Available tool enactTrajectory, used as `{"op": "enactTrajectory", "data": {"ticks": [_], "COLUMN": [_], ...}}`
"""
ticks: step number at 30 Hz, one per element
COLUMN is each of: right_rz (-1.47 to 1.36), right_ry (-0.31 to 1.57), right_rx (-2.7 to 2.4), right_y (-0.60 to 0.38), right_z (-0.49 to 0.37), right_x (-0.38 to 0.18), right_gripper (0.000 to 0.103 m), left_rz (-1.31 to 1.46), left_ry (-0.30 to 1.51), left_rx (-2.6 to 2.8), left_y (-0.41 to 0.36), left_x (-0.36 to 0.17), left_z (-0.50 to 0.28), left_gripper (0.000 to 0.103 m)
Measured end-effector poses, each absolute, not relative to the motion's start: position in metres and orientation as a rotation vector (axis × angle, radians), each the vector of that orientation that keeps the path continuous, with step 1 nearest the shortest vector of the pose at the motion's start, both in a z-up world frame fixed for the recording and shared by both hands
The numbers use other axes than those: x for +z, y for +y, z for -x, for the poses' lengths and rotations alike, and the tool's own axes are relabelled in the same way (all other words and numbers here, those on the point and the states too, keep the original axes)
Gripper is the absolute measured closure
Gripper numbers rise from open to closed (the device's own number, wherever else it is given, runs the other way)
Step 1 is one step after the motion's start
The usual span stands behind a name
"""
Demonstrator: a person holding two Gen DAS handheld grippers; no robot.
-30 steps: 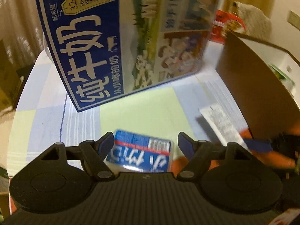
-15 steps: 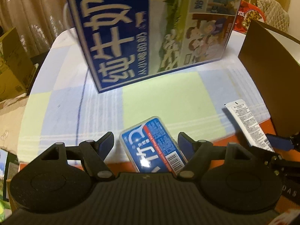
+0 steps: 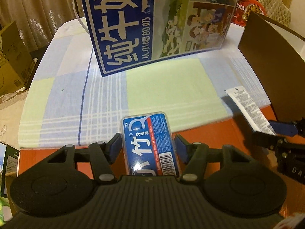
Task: Organize rigid objects
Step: 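Carry the floss-pick box and the toothpaste tube over the storage box with both tools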
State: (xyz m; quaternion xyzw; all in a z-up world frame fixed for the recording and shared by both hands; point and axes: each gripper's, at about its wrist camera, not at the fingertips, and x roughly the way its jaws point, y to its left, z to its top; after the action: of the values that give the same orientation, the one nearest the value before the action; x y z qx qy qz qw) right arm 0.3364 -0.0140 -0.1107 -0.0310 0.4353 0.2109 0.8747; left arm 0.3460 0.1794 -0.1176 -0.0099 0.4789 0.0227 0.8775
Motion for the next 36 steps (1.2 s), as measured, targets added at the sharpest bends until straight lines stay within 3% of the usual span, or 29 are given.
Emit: {"op": "enactTrajectory", "data": {"ticks": [27, 36], "right_rz": [0.088, 0.076], "right_ry": [0.983, 0.996], "right_rx": [0.473, 0.469], "right_y": [-0.081, -0.115], "right_z": [-0.238, -0.212], "right_x": [-0.107, -0.099], "right_gripper": [0.069, 0.069], "left_rz": [0.007, -0.003], "left_ry": [1.041, 1.069], "left_rx": [-0.067, -0.047], "left_y": [0.093, 0.079], "left_x": [-0.112, -0.113], "left_z": [-0.224, -0.216], "left_gripper": [0.047, 0.050]}}
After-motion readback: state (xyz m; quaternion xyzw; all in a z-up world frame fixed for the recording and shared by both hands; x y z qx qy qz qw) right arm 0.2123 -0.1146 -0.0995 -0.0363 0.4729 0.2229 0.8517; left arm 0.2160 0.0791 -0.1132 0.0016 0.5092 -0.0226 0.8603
